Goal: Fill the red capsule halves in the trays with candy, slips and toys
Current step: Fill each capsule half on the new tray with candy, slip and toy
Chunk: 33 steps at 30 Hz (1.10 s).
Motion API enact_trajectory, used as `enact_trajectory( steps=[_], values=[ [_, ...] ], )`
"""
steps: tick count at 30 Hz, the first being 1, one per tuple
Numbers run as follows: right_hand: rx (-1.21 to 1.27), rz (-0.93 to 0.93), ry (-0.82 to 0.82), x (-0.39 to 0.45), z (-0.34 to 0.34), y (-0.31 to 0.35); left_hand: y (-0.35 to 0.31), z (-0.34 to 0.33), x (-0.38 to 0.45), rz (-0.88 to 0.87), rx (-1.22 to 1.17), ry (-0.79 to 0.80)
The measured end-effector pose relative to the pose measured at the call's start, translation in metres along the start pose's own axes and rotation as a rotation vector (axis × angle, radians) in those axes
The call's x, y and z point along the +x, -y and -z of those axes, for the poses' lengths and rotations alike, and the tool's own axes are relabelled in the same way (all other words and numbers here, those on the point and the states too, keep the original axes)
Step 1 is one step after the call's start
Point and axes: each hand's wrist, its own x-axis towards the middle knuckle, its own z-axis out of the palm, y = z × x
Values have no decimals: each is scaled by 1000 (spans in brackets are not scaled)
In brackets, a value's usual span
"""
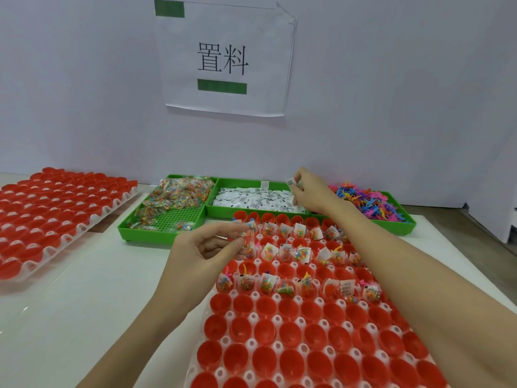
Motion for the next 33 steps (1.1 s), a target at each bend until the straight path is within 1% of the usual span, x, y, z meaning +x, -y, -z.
enact_trajectory(
  steps=[5,11,15,19,23,26,29,31,33],
  values=[
    [165,-14,-44,0,5,8,0,3,1,3,7,-16],
    [340,-123,-19,-22,12,17,0,4,1,39,25,-34],
    [493,-76,17,-62,19,36,-3,2,-1,63,16,-54],
    [504,30,77,-121,23,59,-8,-2,-5,79,-78,-69],
    [513,108,137,-176,19,80,-10,-9,-10,119,-132,-24],
    [496,137,79,-197,14,85,-12,-13,-13,144,-127,33],
    [482,140,4,-205,16,85,-12,-18,-17,164,-205,103],
    [477,134,-23,-208,17,86,-12,-21,-19,170,-246,110],
    [476,123,-43,-210,18,87,-11,-25,-21,159,-247,74]
  ],
)
